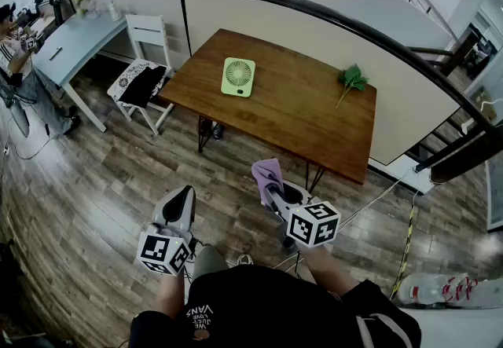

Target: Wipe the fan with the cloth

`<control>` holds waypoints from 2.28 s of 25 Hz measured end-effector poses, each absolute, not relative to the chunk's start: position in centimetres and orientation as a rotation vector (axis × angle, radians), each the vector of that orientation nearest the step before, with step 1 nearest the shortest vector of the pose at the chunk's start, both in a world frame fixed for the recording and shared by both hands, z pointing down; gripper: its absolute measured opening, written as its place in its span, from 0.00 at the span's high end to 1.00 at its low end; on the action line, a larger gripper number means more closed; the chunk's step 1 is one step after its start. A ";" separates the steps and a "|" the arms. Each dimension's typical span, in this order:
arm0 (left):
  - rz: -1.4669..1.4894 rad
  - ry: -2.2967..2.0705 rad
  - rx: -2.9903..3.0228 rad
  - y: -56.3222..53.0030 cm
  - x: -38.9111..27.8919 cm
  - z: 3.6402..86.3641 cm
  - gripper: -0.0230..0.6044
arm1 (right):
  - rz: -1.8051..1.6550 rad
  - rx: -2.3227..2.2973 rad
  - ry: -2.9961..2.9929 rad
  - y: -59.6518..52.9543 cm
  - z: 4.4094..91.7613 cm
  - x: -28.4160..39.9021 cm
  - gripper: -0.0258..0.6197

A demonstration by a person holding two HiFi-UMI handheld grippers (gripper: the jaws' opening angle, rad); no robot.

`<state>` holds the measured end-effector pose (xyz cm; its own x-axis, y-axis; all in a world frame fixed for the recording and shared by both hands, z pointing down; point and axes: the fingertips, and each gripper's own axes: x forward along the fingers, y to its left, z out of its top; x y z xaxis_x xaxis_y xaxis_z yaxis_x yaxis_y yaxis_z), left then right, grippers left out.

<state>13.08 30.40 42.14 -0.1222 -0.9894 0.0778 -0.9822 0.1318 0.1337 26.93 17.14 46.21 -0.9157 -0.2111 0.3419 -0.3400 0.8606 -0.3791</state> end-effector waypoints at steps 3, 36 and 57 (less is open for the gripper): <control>-0.080 -2.231 1.989 30.1 12.9 42.3 0.95 | 0.634 0.408 -2.751 17.2 46.3 26.7 0.81; -0.056 -1.675 2.286 15.6 -6.4 46.4 0.94 | 0.838 0.889 -2.647 8.1 48.5 9.1 0.81; -0.003 -1.591 2.141 5.7 -10.0 52.0 0.71 | 0.820 0.787 -2.582 -2.0 51.6 4.1 0.81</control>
